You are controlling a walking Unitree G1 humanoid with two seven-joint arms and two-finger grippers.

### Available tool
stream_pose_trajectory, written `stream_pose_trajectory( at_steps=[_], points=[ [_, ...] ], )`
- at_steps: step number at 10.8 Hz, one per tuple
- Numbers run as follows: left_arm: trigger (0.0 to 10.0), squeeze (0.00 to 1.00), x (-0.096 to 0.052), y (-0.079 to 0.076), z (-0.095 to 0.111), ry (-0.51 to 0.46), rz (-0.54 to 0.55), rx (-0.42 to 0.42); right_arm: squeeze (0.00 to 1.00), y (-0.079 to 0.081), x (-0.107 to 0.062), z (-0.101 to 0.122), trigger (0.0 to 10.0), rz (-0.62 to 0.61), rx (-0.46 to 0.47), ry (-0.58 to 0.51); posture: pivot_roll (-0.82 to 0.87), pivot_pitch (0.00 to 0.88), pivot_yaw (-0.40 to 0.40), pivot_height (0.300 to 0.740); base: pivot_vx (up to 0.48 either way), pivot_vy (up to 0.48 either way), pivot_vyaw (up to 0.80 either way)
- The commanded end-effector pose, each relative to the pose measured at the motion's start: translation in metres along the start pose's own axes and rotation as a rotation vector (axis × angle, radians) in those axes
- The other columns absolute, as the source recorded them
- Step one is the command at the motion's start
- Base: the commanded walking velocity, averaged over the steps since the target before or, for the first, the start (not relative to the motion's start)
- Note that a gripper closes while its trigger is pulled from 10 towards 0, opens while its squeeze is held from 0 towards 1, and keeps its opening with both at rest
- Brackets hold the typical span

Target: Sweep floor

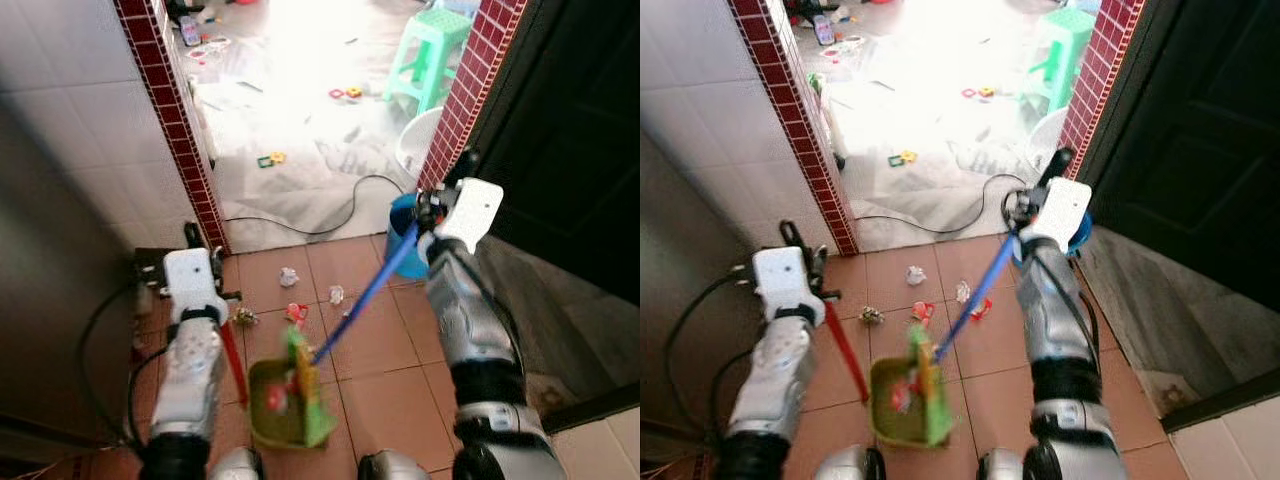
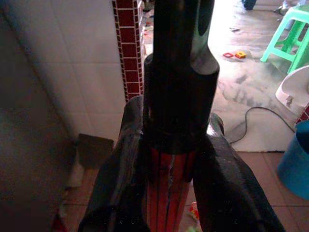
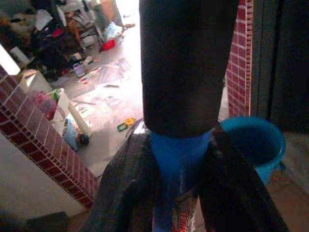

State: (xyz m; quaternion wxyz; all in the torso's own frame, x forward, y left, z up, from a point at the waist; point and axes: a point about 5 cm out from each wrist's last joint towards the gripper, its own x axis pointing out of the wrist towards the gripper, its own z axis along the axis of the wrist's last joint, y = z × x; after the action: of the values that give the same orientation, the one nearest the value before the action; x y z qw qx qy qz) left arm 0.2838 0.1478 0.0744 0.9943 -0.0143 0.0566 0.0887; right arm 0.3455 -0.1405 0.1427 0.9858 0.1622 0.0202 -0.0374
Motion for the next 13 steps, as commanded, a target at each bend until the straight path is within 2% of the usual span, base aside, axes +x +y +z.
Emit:
stream_pose_trajectory(
  at_steps=[1,2,3,4,5,6,7,8,10,12,13],
  points=[
    [10.0,0.00,0.003,-0.006,0.009,-0.050,-0.008,-0.014,0.00,0.008,0.004,0.019,10.0,0.011,0.090,-0.045,-0.13,0.074,0.023,0.740,0.000,0.000,0.00],
    [10.0,0.00,0.004,-0.006,0.008,-0.046,-0.011,-0.015,0.00,0.012,0.008,0.034,10.0,0.012,0.169,-0.060,-0.13,0.075,0.033,0.740,0.000,0.000,0.00],
    [10.0,0.00,0.006,-0.005,0.008,-0.040,-0.005,-0.019,0.00,0.016,0.009,0.044,10.0,0.035,0.187,-0.085,-0.14,0.076,0.037,0.740,0.000,0.000,0.00],
    [10.0,0.00,0.009,-0.002,0.008,-0.034,0.020,-0.042,0.00,0.025,0.010,0.065,10.0,0.119,0.158,-0.155,-0.14,0.073,0.042,0.740,0.000,0.000,0.00],
    [10.0,0.00,0.011,-0.001,0.009,-0.036,0.022,-0.046,0.00,0.030,0.009,0.074,10.0,0.178,0.115,-0.192,-0.14,0.071,0.043,0.740,0.000,0.000,0.00],
    [10.0,0.00,0.013,0.000,0.014,-0.054,0.020,-0.053,0.00,0.037,0.006,0.092,10.0,0.290,0.002,-0.276,-0.14,0.070,0.045,0.740,0.000,0.000,0.00],
    [10.0,0.00,0.013,0.001,0.018,-0.072,0.020,-0.057,0.00,0.038,0.001,0.106,10.0,0.344,-0.098,-0.352,-0.14,0.068,0.047,0.740,0.000,0.000,0.00],
    [10.0,0.00,0.011,0.006,0.024,-0.095,0.017,-0.032,0.00,0.034,-0.005,0.126,10.0,0.377,-0.254,-0.455,-0.14,0.066,0.051,0.740,0.000,0.000,0.00],
    [10.0,0.00,0.009,0.013,0.026,-0.109,0.026,-0.011,0.00,0.024,-0.009,0.137,10.0,0.356,-0.359,-0.518,-0.14,0.064,0.055,0.740,0.000,0.000,0.00],
    [10.0,0.00,0.003,0.018,0.036,-0.139,0.014,-0.042,0.00,-0.003,-0.013,0.114,10.0,0.269,-0.473,-0.461,-0.15,0.062,0.059,0.740,0.000,0.000,0.00],
    [10.0,0.00,-0.003,0.021,0.039,-0.137,0.004,-0.049,0.00,-0.010,-0.020,0.095,10.0,0.244,-0.471,-0.416,-0.15,0.055,0.069,0.740,0.000,0.000,0.00]
  ],
)
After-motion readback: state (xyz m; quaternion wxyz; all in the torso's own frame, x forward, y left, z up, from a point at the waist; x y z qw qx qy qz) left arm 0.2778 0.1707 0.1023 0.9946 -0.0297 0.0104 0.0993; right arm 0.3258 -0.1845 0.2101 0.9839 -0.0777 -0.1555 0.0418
